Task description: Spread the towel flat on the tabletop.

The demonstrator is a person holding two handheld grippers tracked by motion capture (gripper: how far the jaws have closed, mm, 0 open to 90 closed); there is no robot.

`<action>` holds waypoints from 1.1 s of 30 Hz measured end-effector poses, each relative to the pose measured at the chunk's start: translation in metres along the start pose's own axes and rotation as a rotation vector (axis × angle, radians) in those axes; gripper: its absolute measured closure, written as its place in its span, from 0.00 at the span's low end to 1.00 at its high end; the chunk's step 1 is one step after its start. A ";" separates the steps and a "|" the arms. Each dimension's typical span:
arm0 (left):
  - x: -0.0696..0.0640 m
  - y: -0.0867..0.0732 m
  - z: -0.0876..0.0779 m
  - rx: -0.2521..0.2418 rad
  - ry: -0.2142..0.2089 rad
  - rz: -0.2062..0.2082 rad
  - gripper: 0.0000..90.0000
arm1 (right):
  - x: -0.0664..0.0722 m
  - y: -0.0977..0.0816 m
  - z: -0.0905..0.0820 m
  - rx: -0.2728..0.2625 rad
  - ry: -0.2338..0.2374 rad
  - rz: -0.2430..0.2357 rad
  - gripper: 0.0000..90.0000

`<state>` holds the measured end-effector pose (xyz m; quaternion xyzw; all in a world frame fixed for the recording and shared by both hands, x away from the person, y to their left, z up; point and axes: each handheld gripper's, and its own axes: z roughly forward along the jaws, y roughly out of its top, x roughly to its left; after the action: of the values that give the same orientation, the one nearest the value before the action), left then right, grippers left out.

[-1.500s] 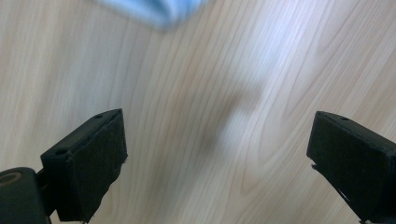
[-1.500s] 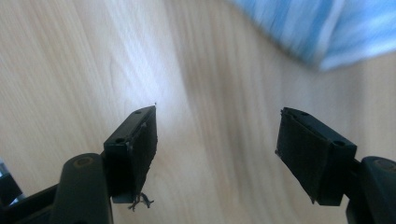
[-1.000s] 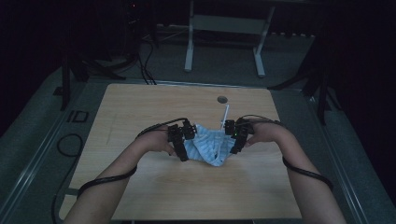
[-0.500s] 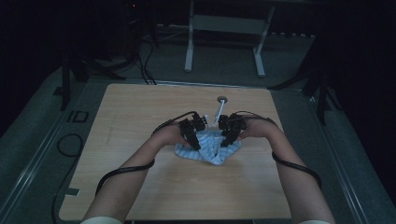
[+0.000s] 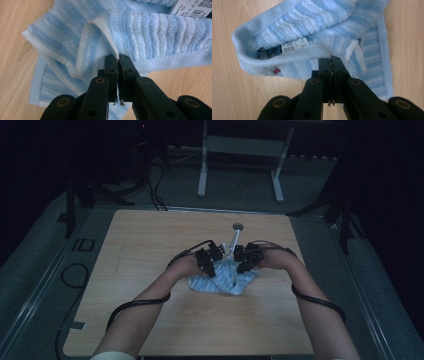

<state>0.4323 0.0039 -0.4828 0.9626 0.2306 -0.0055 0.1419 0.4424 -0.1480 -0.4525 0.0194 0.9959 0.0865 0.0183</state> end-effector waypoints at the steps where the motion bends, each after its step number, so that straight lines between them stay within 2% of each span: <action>1: 0.000 0.000 -0.002 0.001 0.009 -0.003 0.96 | 0.001 -0.001 -0.002 -0.004 -0.006 0.001 0.98; 4: 0.000 -0.002 -0.010 -0.010 0.023 -0.018 0.96 | 0.004 -0.004 -0.009 -0.016 -0.031 0.010 0.98; 5: 0.000 -0.003 -0.015 -0.018 0.030 -0.027 0.97 | 0.006 -0.005 -0.012 -0.023 -0.035 0.012 0.98; 7: 0.003 -0.008 -0.025 -0.033 0.034 -0.046 0.97 | 0.012 -0.014 -0.026 -0.058 -0.072 0.015 0.99; 8: 0.005 -0.011 -0.031 -0.038 0.051 -0.049 0.97 | 0.012 -0.014 -0.026 -0.058 -0.072 0.015 0.99; 9: 0.006 -0.015 -0.039 -0.041 0.048 -0.062 0.97 | 0.014 -0.017 -0.030 -0.065 -0.087 0.017 0.99; 10: 0.005 -0.017 -0.043 -0.044 0.056 -0.058 0.97 | 0.018 -0.021 -0.035 -0.068 -0.104 0.027 0.99; 11: 0.003 -0.021 -0.049 -0.047 0.078 -0.053 0.97 | 0.021 -0.024 -0.038 -0.073 -0.112 0.024 0.99; 12: 0.001 -0.025 -0.053 -0.052 0.079 -0.057 0.97 | 0.025 -0.027 -0.043 -0.078 -0.127 0.023 0.99; 13: -0.006 -0.031 -0.059 -0.046 0.079 -0.035 0.97 | 0.037 -0.034 -0.049 -0.073 -0.152 0.021 0.99; 14: -0.010 -0.036 -0.061 -0.049 0.090 -0.034 0.97 | 0.037 -0.034 -0.049 -0.073 -0.152 0.021 0.99; 15: -0.019 -0.044 -0.063 -0.043 0.083 -0.026 0.97 | 0.043 -0.037 -0.050 -0.063 -0.165 0.014 0.99; 16: -0.026 -0.051 -0.063 -0.029 0.083 -0.006 0.97 | 0.053 -0.042 -0.051 -0.058 -0.174 0.011 0.99; 18: -0.040 -0.064 -0.060 -0.016 0.098 -0.005 0.97 | 0.072 -0.051 -0.050 -0.056 -0.173 -0.001 0.99; 19: -0.049 -0.072 -0.055 0.001 0.082 0.018 0.96 | 0.080 -0.054 -0.047 -0.054 -0.172 -0.004 0.99; 20: -0.056 -0.079 -0.052 -0.009 0.067 0.012 0.96 | 0.093 -0.059 -0.043 -0.058 -0.167 -0.004 0.98; 22: -0.069 -0.091 -0.042 -0.006 0.018 0.024 0.96 | 0.113 -0.066 -0.031 -0.063 -0.138 -0.015 0.99; 23: -0.069 -0.091 -0.042 -0.006 0.018 0.024 0.96 | 0.113 -0.066 -0.031 -0.063 -0.138 -0.015 0.99; 24: -0.087 -0.103 -0.027 -0.007 -0.024 0.032 0.96 | 0.141 -0.072 -0.013 -0.059 -0.116 -0.020 0.98; 25: -0.093 -0.106 -0.022 -0.005 -0.035 0.035 0.96 | 0.149 -0.074 -0.008 -0.058 -0.106 -0.026 0.98; 28: -0.103 -0.115 -0.009 0.017 -0.072 0.036 0.96 | 0.163 -0.078 0.002 -0.079 -0.065 -0.007 0.98; 29: -0.103 -0.115 -0.009 0.017 -0.072 0.036 0.96 | 0.166 -0.080 0.005 -0.078 -0.056 0.002 0.98; 30: -0.107 -0.121 -0.002 0.031 -0.105 0.038 0.96 | 0.169 -0.081 0.008 -0.081 -0.051 0.009 0.98; 31: -0.109 -0.123 -0.001 0.027 -0.102 0.034 0.96 | 0.171 -0.082 0.012 -0.076 -0.025 0.014 0.98; 33: -0.113 -0.126 0.001 0.028 -0.107 0.040 0.96 | 0.177 -0.082 0.022 -0.036 -0.015 0.001 0.98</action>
<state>0.2752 0.0612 -0.5090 0.9672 0.2034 -0.0574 0.1407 0.2636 -0.2175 -0.4946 0.0202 0.9940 0.1045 0.0261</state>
